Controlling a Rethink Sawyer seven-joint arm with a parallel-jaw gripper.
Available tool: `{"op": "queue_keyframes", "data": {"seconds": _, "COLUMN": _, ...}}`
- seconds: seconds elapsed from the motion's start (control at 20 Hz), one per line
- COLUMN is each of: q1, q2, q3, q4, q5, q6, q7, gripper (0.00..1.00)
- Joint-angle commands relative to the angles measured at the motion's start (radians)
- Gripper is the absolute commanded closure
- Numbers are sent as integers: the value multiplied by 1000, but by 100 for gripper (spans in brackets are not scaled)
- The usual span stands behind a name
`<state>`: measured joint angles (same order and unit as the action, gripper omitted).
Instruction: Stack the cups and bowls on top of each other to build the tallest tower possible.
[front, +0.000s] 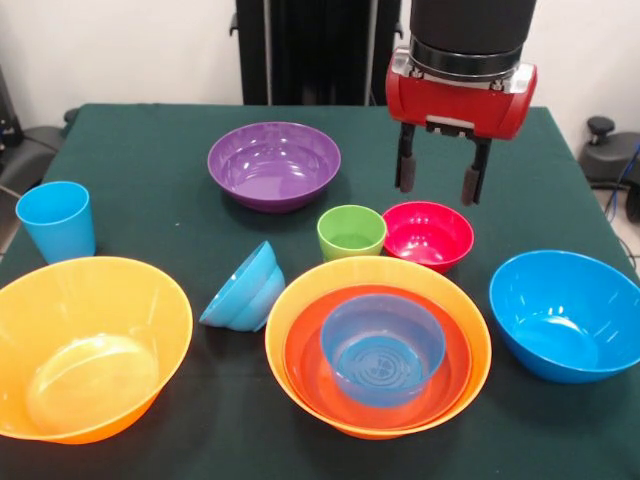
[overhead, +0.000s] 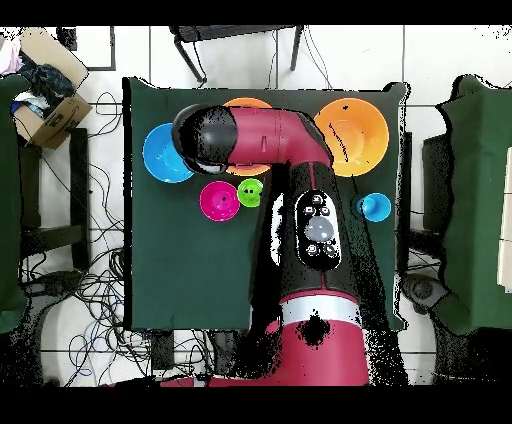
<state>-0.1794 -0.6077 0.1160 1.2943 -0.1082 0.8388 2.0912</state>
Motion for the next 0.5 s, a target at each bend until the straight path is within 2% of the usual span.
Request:
{"op": "queue_keyframes", "data": {"seconds": 0.05, "q1": -12, "q2": 30, "q3": 22, "q4": 100, "q5": -39, "q6": -64, "q7": 17, "gripper": 0}}
{"op": "queue_keyframes", "data": {"seconds": 0.5, "q1": -46, "q2": 75, "q3": 38, "q4": 128, "q5": -47, "q6": -150, "q7": -3, "gripper": 0}}
